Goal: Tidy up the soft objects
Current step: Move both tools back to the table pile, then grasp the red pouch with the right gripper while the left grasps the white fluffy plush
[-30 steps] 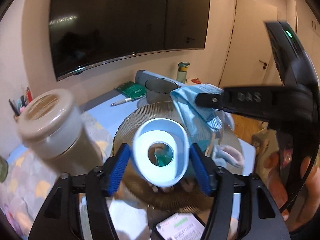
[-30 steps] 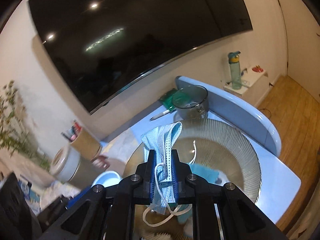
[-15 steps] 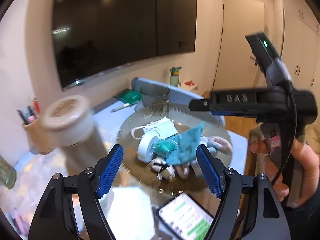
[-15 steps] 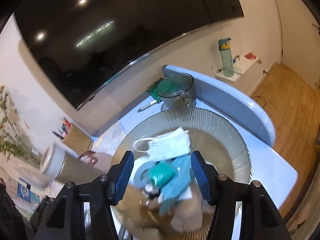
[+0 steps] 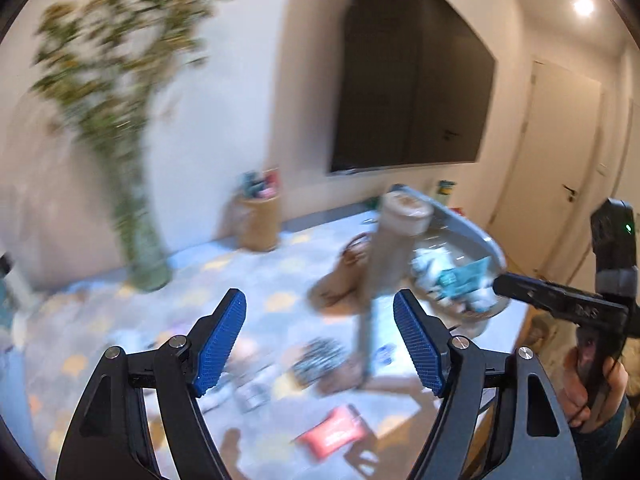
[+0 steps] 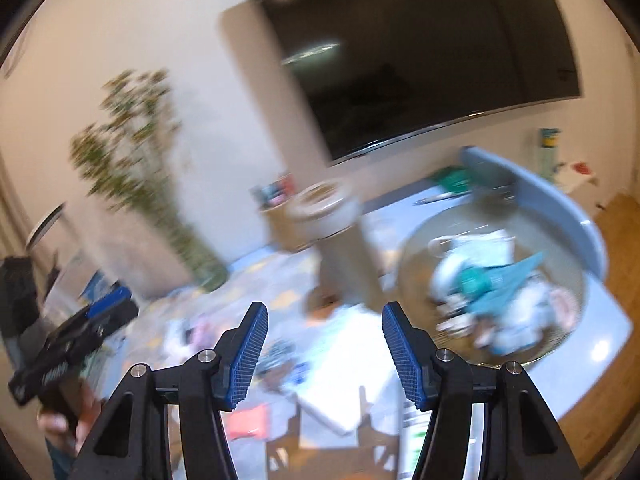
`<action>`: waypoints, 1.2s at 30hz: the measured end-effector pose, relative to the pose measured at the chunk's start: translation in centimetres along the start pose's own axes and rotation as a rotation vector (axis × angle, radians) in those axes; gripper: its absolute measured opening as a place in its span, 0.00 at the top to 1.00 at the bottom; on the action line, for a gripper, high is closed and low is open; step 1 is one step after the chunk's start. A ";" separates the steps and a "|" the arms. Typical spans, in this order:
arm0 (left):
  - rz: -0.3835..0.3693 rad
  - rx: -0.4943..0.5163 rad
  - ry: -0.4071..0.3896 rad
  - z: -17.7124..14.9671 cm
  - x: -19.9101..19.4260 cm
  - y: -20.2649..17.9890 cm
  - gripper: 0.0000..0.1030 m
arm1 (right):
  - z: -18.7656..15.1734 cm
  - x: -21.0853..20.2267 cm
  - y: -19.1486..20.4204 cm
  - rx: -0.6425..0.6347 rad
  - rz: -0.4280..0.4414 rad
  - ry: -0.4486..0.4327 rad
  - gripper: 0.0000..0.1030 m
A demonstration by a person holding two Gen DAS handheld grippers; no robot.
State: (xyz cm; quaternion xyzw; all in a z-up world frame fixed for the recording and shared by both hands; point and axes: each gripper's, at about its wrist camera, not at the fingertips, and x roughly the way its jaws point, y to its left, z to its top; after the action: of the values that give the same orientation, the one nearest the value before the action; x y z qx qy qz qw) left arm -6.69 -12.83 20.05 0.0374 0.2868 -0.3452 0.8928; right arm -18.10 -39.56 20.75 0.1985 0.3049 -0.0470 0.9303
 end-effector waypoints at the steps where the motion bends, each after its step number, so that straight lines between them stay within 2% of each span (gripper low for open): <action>1: 0.018 -0.016 0.007 -0.9 -0.6 1.5 0.22 | -0.8 0.6 1.2 -0.015 0.022 0.015 0.44; 4: 0.049 -0.046 0.029 -3.3 -1.5 4.8 0.22 | -3.5 2.8 4.5 -0.072 0.085 0.077 0.44; 7: 0.078 -0.093 0.087 -6.3 -1.0 8.1 0.22 | -6.2 5.4 7.0 -0.129 0.116 0.165 0.44; 12: 0.099 -0.185 0.188 -10.5 0.5 12.4 0.22 | -10.6 9.1 9.9 -0.281 0.063 0.293 0.44; 17: 0.096 -0.232 0.224 -11.7 2.0 14.7 0.22 | -14.0 11.5 9.8 -0.379 0.017 0.390 0.44; 20: 0.088 -0.203 0.229 -11.2 3.3 14.6 0.22 | -15.3 12.7 8.8 -0.398 0.012 0.438 0.44; 24: 0.122 -0.098 0.252 -10.7 6.2 13.3 0.22 | -15.8 13.8 8.4 -0.435 0.015 0.463 0.44; 28: 0.163 -0.013 0.269 -10.7 8.4 12.5 0.22 | -16.0 15.1 9.0 -0.528 0.001 0.473 0.44; 36: 0.158 -0.008 0.286 -11.2 9.9 13.4 0.23 | -15.2 17.6 11.0 -0.635 0.028 0.430 0.44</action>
State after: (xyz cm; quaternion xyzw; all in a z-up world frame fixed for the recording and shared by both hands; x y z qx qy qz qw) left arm 2.33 -5.58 3.62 0.1049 0.4087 -0.2639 0.8674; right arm -9.88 -22.84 3.00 -0.0901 0.4899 0.1052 0.8607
